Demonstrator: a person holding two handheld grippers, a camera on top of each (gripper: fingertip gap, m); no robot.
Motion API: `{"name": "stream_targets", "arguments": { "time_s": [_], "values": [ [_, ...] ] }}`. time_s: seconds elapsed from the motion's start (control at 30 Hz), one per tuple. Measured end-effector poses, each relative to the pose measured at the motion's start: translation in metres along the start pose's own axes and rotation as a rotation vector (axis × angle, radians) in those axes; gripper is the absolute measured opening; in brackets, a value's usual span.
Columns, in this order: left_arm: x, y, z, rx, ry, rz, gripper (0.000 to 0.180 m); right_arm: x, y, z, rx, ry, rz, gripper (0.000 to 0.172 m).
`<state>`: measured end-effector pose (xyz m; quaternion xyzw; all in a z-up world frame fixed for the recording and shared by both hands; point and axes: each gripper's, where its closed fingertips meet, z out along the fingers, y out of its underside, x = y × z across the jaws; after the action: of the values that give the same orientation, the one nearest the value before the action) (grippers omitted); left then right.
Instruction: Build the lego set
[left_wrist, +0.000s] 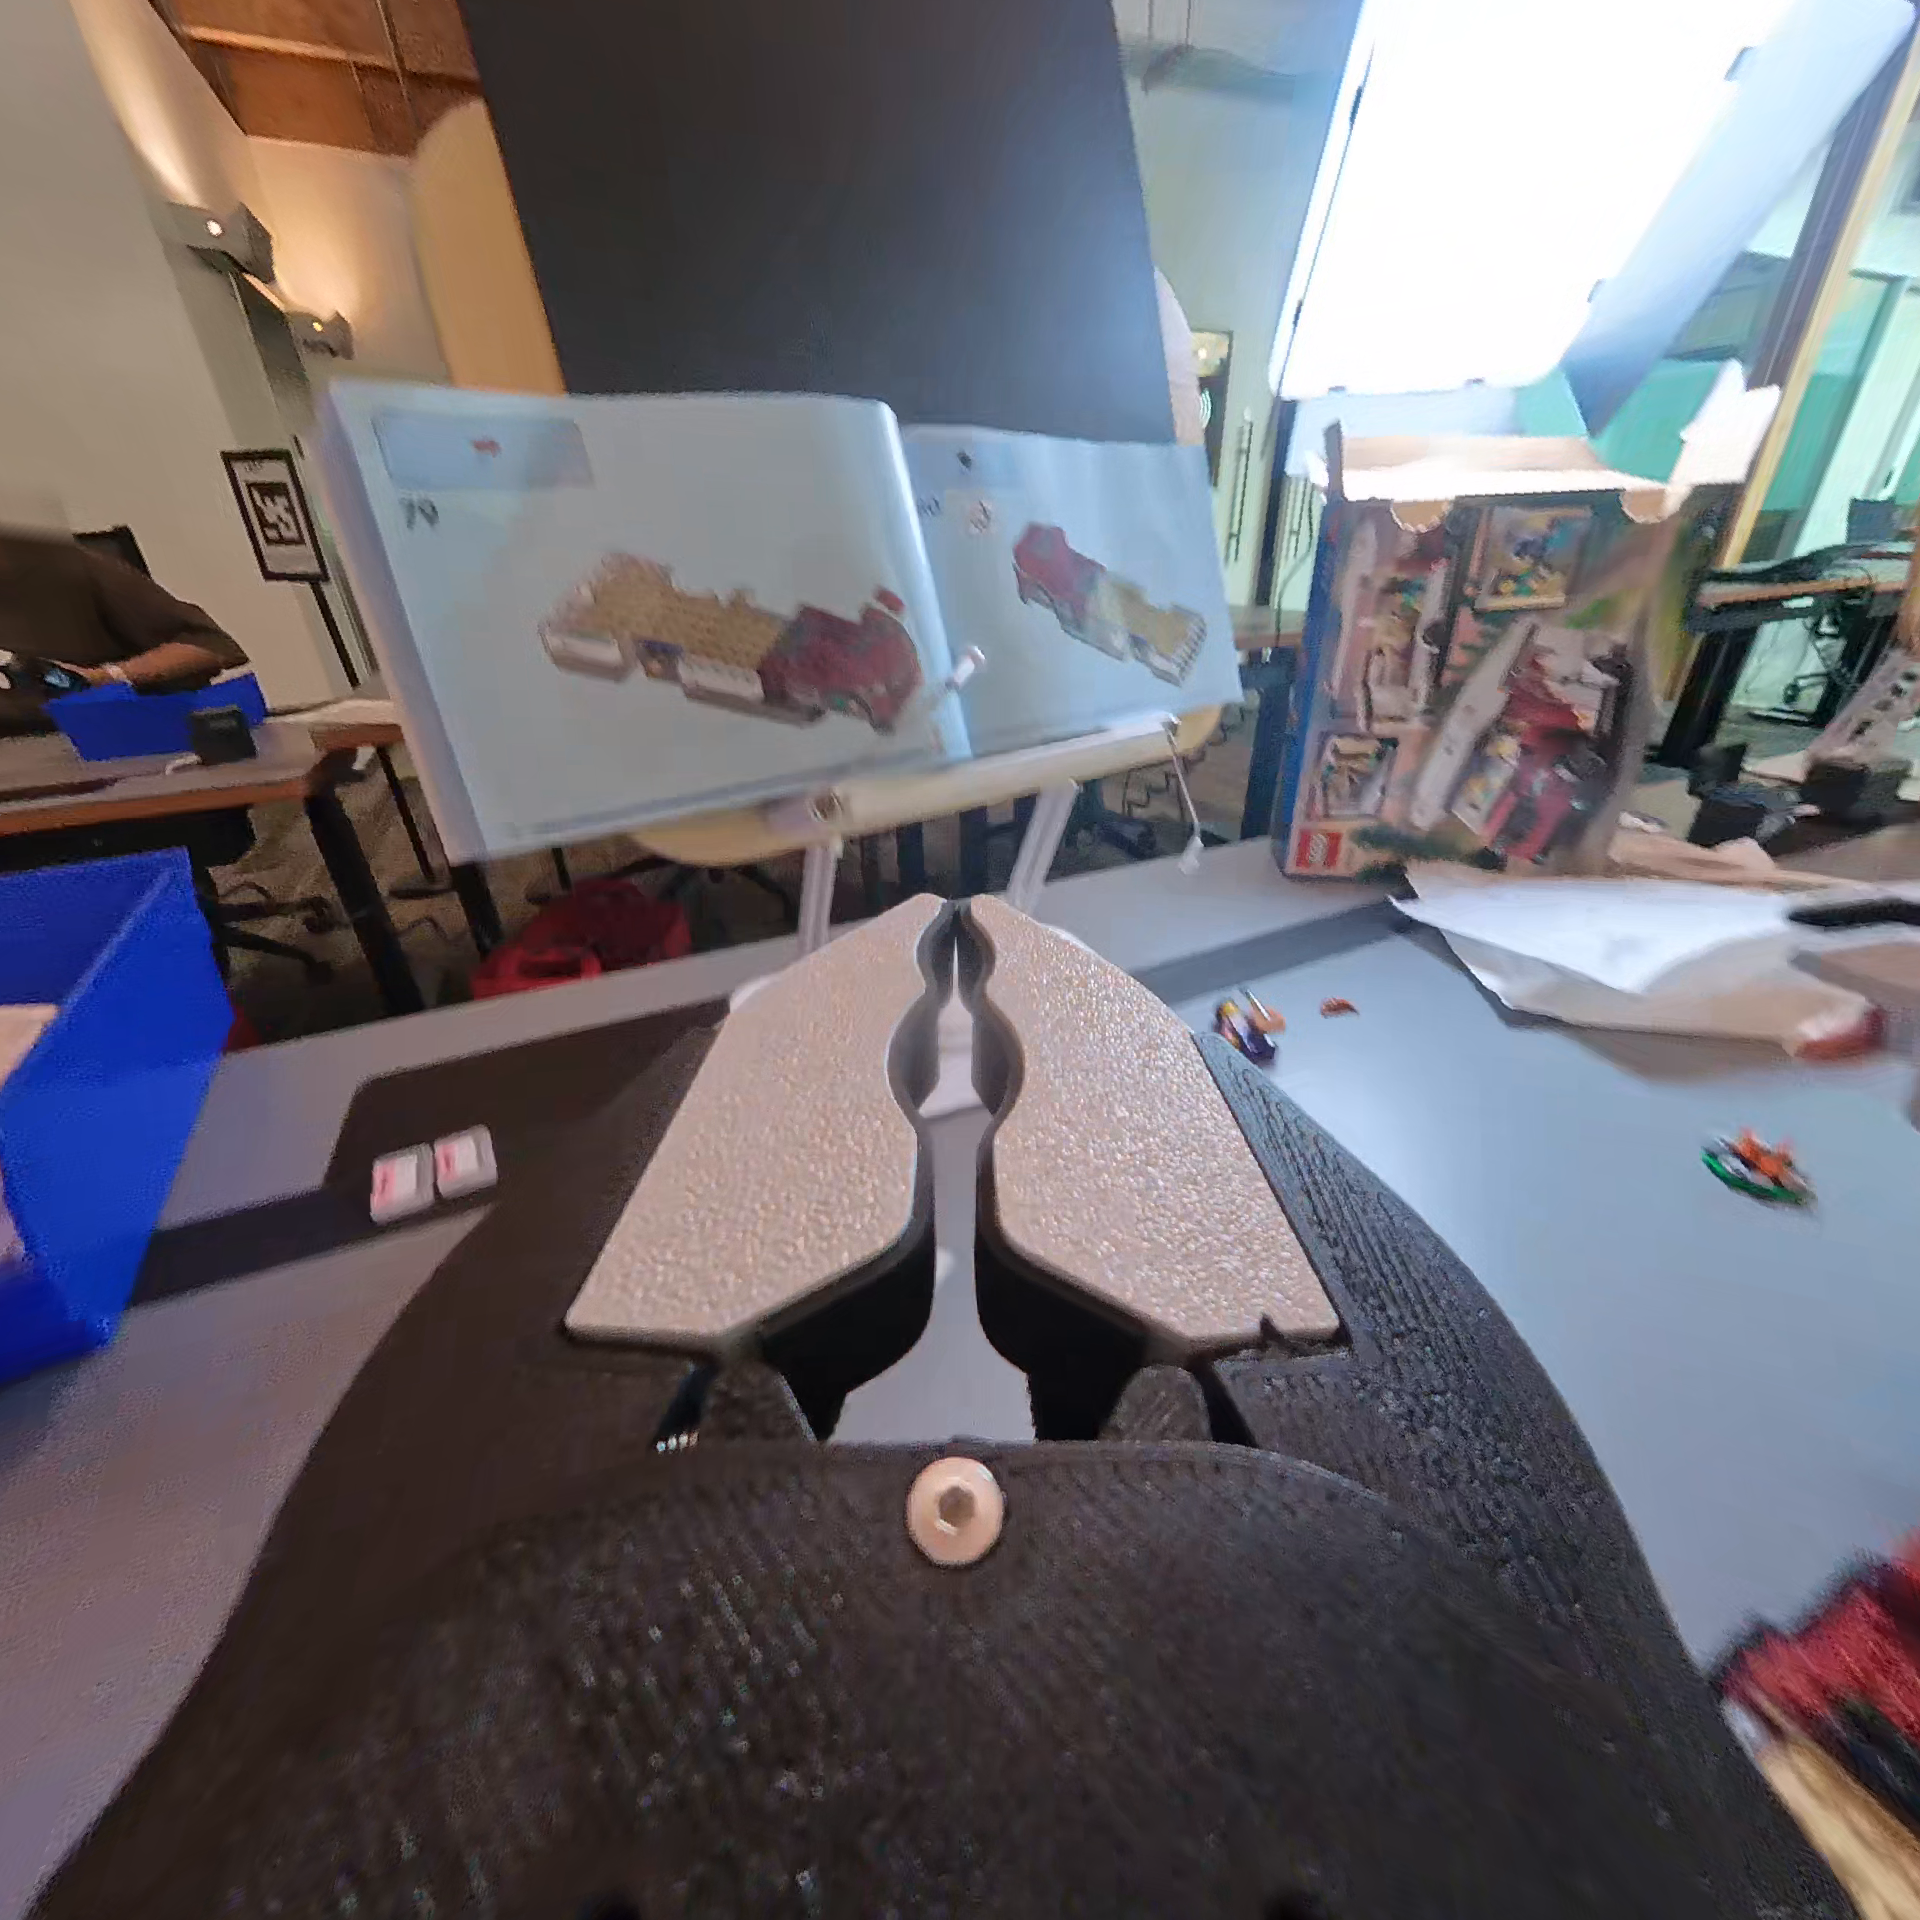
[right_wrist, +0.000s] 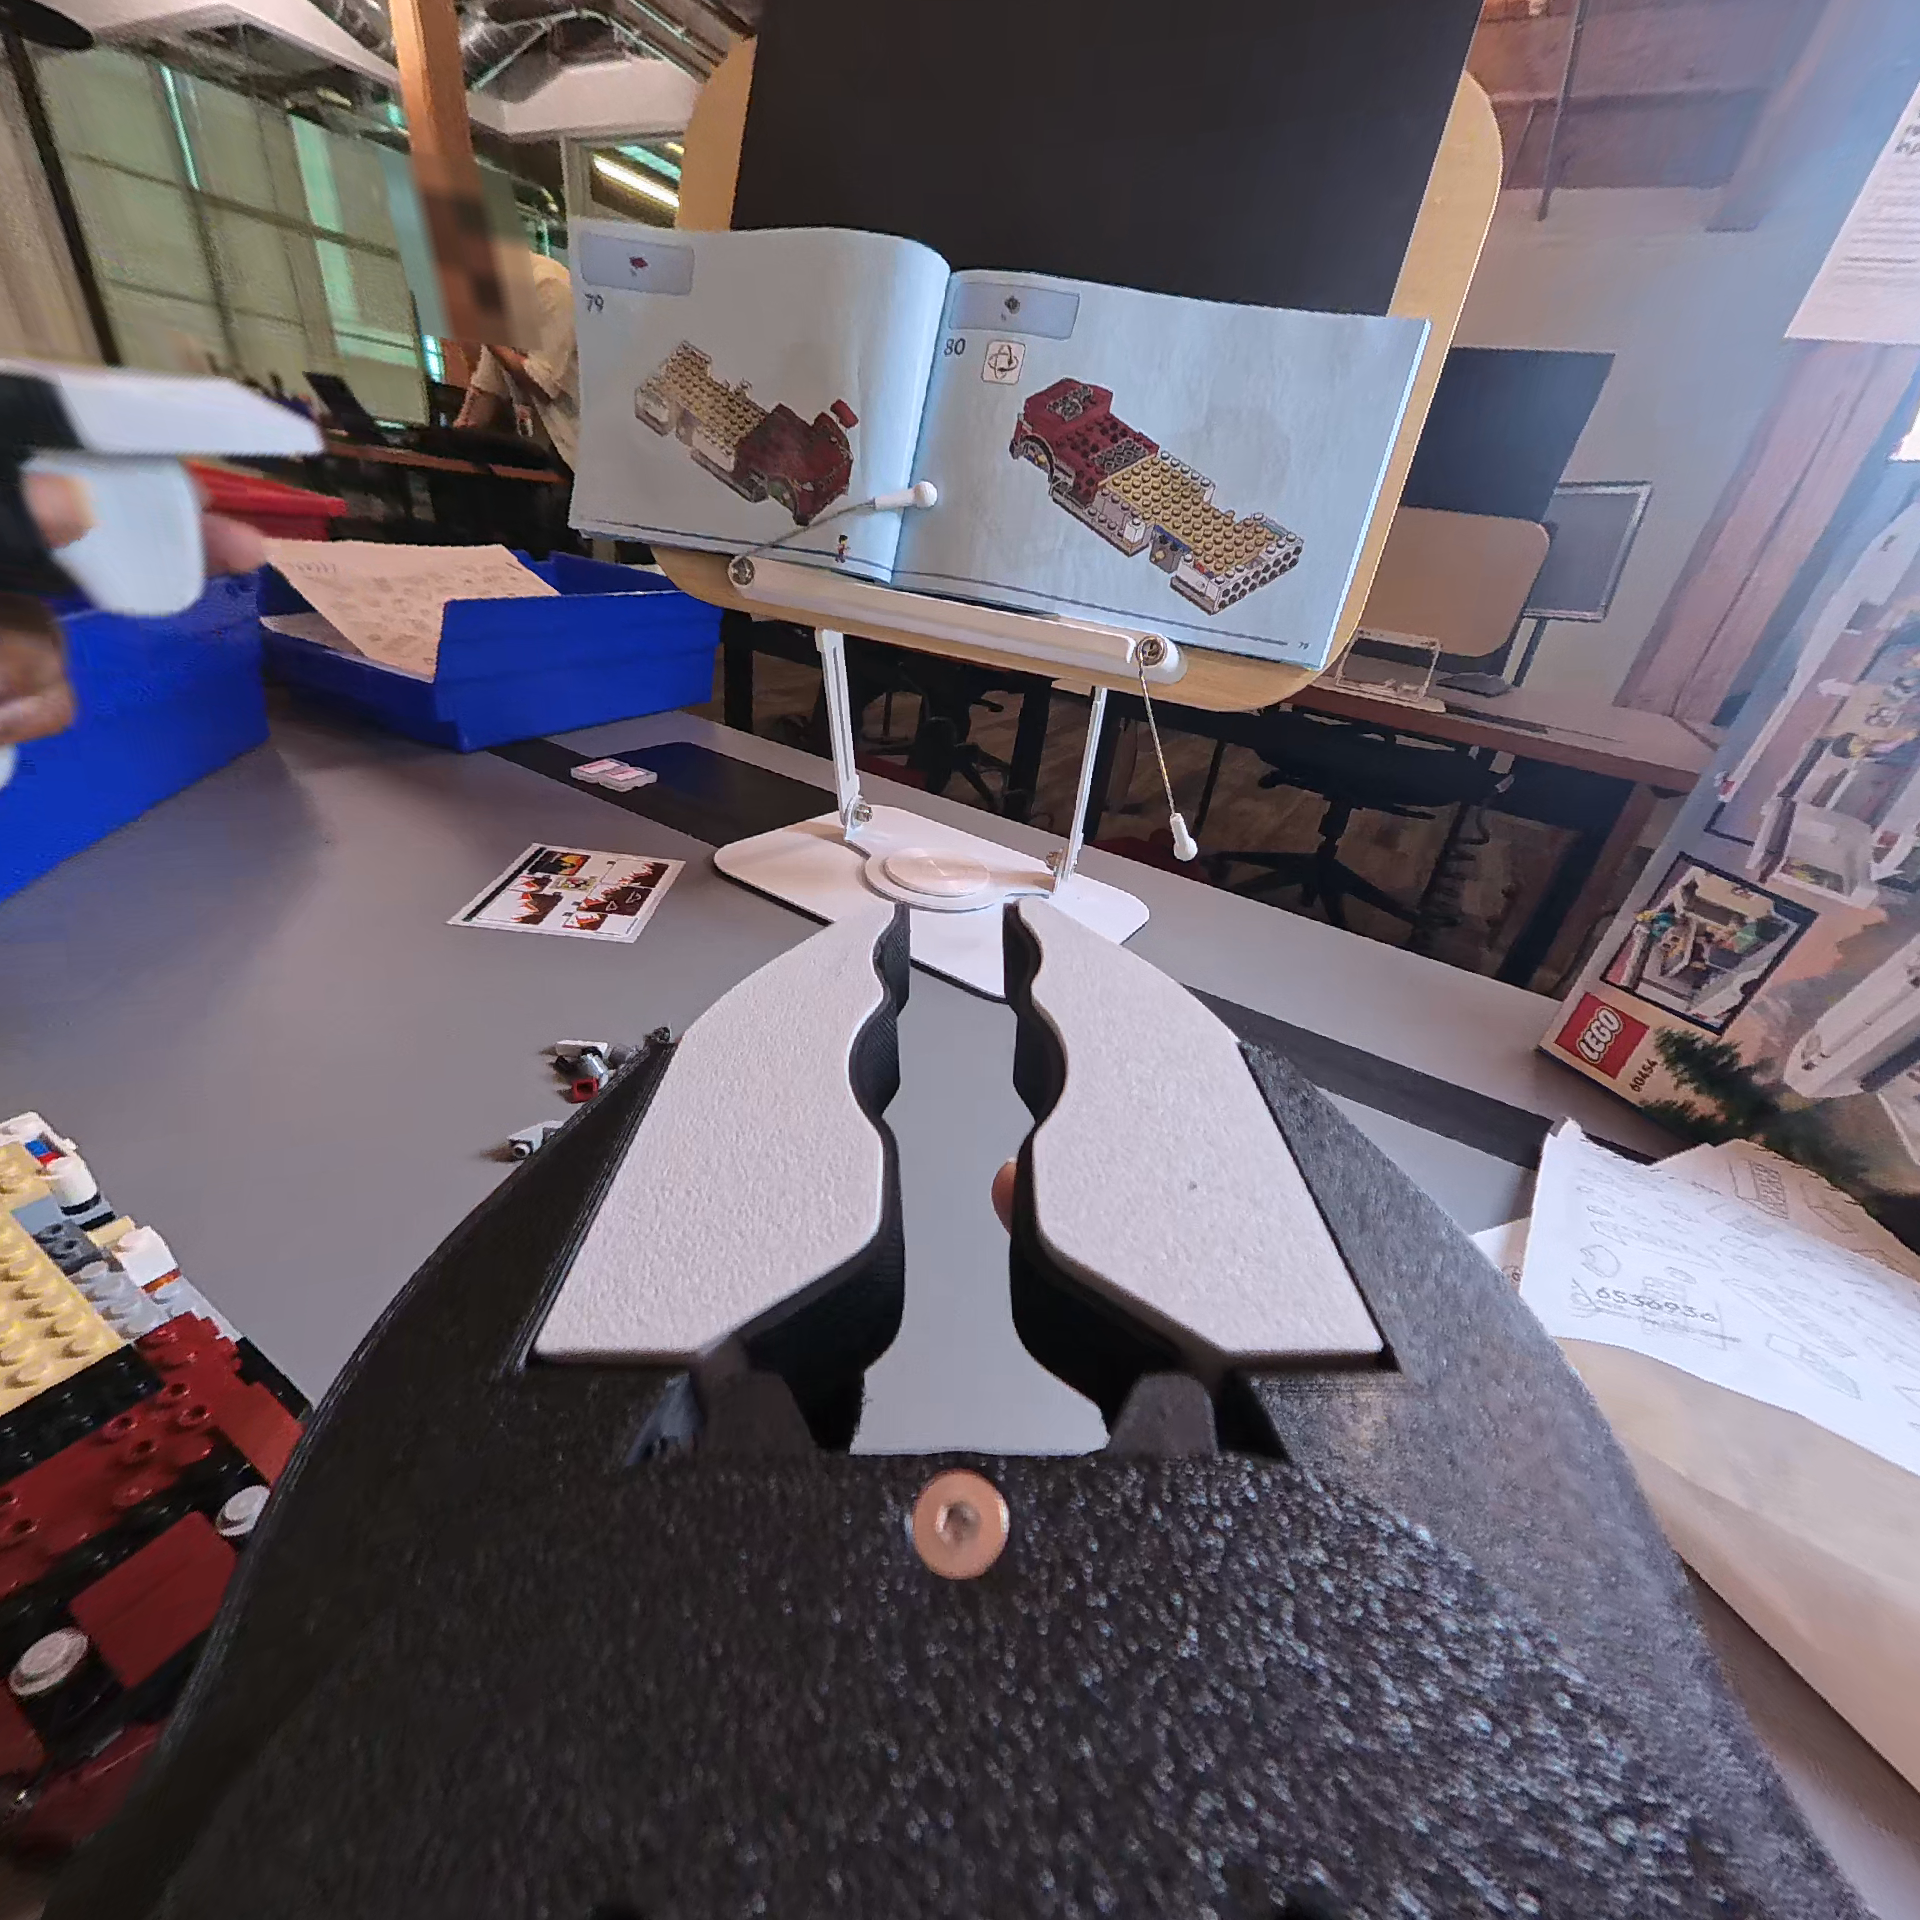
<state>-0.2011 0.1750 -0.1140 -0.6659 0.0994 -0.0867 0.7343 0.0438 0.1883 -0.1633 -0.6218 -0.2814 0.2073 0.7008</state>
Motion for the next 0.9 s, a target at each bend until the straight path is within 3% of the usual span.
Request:
{"name": "stream_targets", "arguments": {
  "time_s": [0.1, 0.2, 0.33, 0.9],
  "values": [
    [0.018, 0.031, -0.047, -0.05, -0.03, 0.057, 0.0, 0.0, 0.0, -0.001, 0.003, -0.008, 0.0, 0.017],
    [0.017, 0.039, -0.068, -0.059, -0.049, 0.01, 0.0, 0.0, 0.0, 0.0, 0.005, -0.012, 0.005, 0.017],
    [0.007, 0.025, -0.071, -0.007, -0.068, 0.045, 0.0, -0.002, 0.0, 0.0, 0.005, -0.018, 0.006, 0.017],
    [-0.001, 0.04, -0.066, -0.042, -0.045, 0.037, 0.0, -0.003, 0.009, 0.003, -0.017, -0.03, 0.004, 0.018]
  ]
}}
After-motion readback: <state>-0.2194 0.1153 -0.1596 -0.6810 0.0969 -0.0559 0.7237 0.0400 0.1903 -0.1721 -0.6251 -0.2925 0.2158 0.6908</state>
